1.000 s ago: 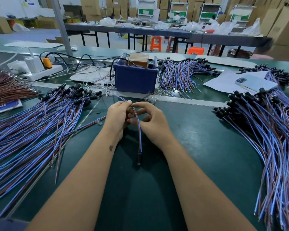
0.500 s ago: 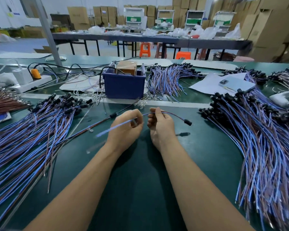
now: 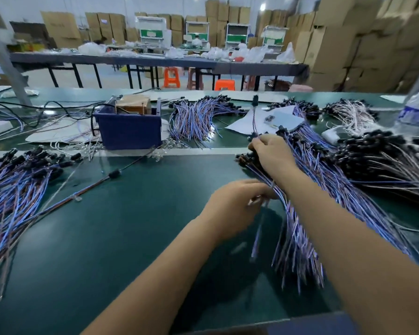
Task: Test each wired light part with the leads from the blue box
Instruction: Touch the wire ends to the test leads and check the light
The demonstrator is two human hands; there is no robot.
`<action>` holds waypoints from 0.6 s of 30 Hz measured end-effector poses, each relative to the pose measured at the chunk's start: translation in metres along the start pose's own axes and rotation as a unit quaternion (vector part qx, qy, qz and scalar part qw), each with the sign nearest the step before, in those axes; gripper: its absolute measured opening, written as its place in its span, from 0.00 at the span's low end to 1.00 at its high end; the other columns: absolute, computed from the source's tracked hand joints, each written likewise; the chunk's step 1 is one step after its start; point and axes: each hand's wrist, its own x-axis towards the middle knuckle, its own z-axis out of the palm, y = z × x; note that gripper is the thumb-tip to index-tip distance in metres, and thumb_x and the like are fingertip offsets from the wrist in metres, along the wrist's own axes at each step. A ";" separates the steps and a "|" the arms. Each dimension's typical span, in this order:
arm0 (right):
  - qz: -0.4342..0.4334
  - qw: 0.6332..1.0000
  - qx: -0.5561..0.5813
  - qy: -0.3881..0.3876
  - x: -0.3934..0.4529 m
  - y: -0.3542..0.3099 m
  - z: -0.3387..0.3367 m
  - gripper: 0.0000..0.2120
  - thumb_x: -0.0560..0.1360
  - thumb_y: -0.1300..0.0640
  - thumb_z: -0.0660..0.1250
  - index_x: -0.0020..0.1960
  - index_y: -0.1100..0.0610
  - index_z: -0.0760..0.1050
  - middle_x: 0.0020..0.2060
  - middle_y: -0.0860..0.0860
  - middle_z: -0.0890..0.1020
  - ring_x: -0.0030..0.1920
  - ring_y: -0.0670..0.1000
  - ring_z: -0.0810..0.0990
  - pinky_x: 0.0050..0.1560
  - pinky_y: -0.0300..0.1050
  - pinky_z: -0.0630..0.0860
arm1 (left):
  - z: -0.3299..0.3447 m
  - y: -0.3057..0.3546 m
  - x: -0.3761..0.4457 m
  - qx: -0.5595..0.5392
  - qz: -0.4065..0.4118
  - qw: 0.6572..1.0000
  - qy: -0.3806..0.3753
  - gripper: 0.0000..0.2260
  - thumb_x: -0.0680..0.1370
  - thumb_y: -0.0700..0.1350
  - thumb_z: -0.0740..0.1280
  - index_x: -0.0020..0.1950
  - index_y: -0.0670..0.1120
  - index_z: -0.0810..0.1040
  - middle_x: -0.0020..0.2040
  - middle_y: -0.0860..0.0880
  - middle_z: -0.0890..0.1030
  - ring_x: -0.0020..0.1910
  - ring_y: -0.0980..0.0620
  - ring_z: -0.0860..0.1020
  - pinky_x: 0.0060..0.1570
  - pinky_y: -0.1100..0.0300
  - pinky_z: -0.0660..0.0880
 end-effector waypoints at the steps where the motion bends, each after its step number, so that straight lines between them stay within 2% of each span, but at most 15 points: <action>1: -0.004 0.997 -0.075 0.012 0.002 0.009 -0.012 0.12 0.80 0.53 0.58 0.49 0.57 0.78 0.43 0.55 0.81 0.43 0.54 0.77 0.42 0.47 0.72 | 0.009 0.007 0.005 -0.019 0.002 1.000 -0.011 0.15 0.76 0.32 0.65 0.57 0.47 0.82 0.53 0.50 0.83 0.51 0.51 0.79 0.51 0.55 0.76; 3: 0.018 0.984 -0.178 0.021 0.002 0.029 -0.031 0.11 0.81 0.53 0.58 0.56 0.55 0.77 0.49 0.54 0.80 0.46 0.57 0.76 0.45 0.50 0.73 | 0.023 0.013 0.011 -0.032 0.000 0.999 -0.036 0.16 0.76 0.32 0.64 0.60 0.47 0.81 0.53 0.49 0.83 0.51 0.51 0.79 0.52 0.56 0.76; 5: 0.051 0.970 -0.239 0.014 -0.001 0.047 -0.041 0.13 0.81 0.54 0.58 0.62 0.54 0.75 0.55 0.54 0.80 0.50 0.58 0.76 0.46 0.49 0.73 | 0.031 0.013 0.011 -0.023 -0.006 0.998 -0.062 0.14 0.77 0.34 0.64 0.59 0.46 0.82 0.53 0.49 0.82 0.51 0.50 0.78 0.50 0.55 0.76; 8: 0.091 0.954 -0.284 0.017 -0.006 0.061 -0.040 0.19 0.79 0.55 0.60 0.68 0.56 0.70 0.62 0.59 0.74 0.61 0.61 0.71 0.54 0.53 0.72 | 0.033 0.004 0.004 -0.033 -0.023 0.996 -0.079 0.12 0.77 0.34 0.64 0.54 0.44 0.84 0.49 0.47 0.82 0.49 0.48 0.79 0.48 0.54 0.76; 10: 0.099 0.952 -0.288 0.040 -0.010 0.057 -0.032 0.22 0.77 0.55 0.60 0.71 0.56 0.66 0.65 0.61 0.69 0.64 0.62 0.67 0.61 0.55 0.68 | 0.028 -0.006 -0.002 -0.039 -0.062 0.995 -0.072 0.11 0.76 0.34 0.64 0.52 0.44 0.84 0.49 0.47 0.82 0.49 0.48 0.79 0.49 0.54 0.75; 14: 0.018 0.960 -0.272 0.066 -0.017 0.025 0.006 0.23 0.75 0.57 0.61 0.70 0.56 0.66 0.63 0.59 0.69 0.63 0.60 0.65 0.65 0.53 0.62 | 0.002 -0.031 -0.013 -0.018 -0.163 0.987 0.003 0.13 0.75 0.36 0.63 0.52 0.48 0.83 0.48 0.51 0.82 0.48 0.53 0.78 0.53 0.54 0.75; 18: -0.079 0.969 -0.232 0.026 -0.027 -0.023 0.070 0.20 0.75 0.56 0.62 0.67 0.56 0.68 0.61 0.58 0.69 0.61 0.59 0.65 0.63 0.52 0.62 | -0.046 -0.062 -0.034 0.062 -0.240 0.967 0.065 0.12 0.75 0.38 0.62 0.51 0.50 0.83 0.46 0.54 0.77 0.50 0.51 0.77 0.53 0.54 0.74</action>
